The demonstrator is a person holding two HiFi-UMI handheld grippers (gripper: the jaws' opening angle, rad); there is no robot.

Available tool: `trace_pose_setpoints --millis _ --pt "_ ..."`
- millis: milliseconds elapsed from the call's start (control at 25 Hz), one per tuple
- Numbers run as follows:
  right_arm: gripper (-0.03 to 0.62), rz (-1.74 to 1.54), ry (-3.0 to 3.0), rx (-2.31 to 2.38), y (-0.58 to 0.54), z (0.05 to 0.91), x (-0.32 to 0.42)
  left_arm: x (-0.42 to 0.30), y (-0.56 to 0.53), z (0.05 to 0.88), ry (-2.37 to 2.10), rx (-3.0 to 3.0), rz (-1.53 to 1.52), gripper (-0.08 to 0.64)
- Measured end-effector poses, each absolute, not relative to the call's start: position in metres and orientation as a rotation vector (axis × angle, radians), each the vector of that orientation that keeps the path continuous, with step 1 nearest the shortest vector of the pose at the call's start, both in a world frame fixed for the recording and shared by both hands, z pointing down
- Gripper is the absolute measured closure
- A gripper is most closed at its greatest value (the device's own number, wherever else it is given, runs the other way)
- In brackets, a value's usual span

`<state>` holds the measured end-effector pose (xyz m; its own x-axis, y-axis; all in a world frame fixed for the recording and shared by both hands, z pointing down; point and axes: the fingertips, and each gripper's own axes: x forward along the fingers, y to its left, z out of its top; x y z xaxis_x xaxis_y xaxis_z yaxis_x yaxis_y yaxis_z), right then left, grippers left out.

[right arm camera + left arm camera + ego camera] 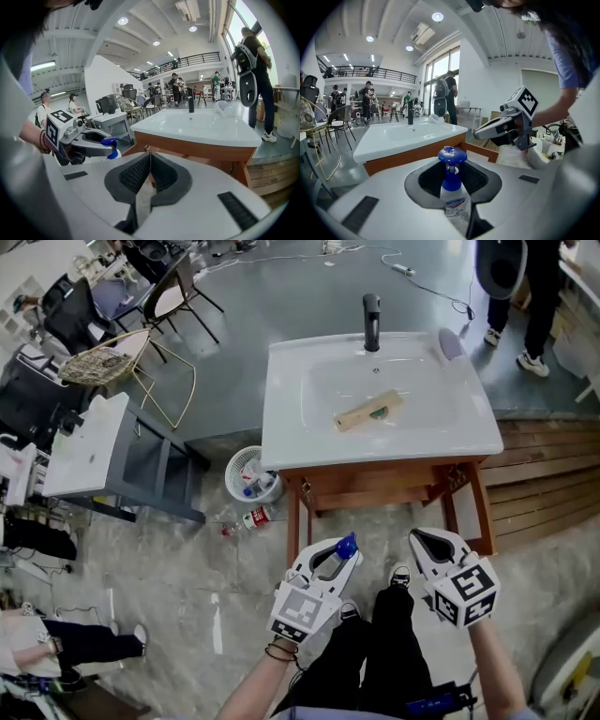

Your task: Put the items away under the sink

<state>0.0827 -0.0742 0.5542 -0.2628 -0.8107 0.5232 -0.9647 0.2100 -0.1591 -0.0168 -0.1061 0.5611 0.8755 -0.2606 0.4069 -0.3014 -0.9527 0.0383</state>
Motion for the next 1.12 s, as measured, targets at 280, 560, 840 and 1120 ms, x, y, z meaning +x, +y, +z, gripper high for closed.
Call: trace_pose_setpoints --millis 280,560,840,1120 --pt "0.574 0.713 -2.161 1.679 -0.075 0.597 0.102 0.011 -0.116 0.606 -0.45 2.89 0.65 0.466" --pt "0.574 0.77 -2.181 1.667 -0.079 0.627 0.115 0.041 -0.128 0.641 -0.471 2.864 0.623 0.468" --pt "0.574 0.855 -2.2 1.604 -0.073 0.668 0.131 0.064 -0.154 0.691 -0.548 2.838 0.642 0.468" --pt "0.574 0.839 -2.2 1.538 -0.076 0.705 0.144 0.073 -0.189 0.746 -0.632 2.767 0.661 0.468"
